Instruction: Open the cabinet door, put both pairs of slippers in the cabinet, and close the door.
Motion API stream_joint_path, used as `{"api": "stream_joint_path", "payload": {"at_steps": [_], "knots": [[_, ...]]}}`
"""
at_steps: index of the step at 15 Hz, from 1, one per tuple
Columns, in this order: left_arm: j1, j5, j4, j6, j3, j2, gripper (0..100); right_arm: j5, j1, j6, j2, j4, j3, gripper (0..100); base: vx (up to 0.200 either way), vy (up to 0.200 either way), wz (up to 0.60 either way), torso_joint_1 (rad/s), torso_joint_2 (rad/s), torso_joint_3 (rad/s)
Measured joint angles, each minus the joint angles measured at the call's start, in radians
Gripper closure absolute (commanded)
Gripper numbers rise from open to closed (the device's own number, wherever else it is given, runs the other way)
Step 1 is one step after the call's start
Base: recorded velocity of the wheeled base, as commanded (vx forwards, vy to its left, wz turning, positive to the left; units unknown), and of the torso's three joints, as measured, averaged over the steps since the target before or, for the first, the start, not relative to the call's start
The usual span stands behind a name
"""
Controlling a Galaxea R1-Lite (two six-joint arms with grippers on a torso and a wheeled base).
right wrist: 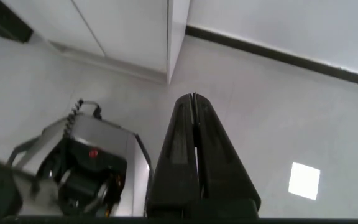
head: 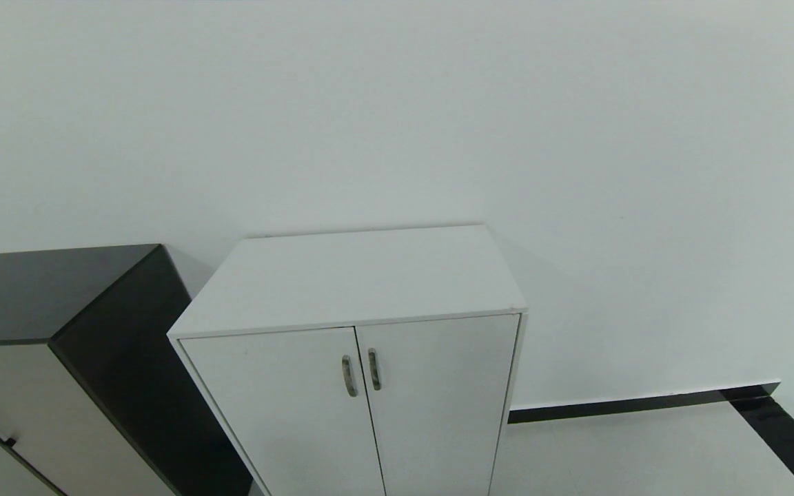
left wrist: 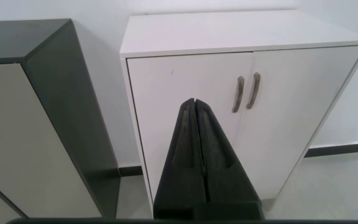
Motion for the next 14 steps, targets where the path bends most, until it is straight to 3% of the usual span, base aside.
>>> {"api": "stream_joint_path", "payload": {"at_steps": [4,14], "knots": [[0.000,0.000,0.000,0.000,0.000,0.000,100,0.159,-0.001,0.000,-0.280,0.263,0.000,100,0.000,0.000,0.00,0.000,0.00,0.000],[0.000,-0.001,0.000,0.000,0.000,0.000,100,0.216,0.008,-0.023,-0.404,0.387,0.000,100,0.000,0.000,0.00,0.000,0.00,0.000]]}}
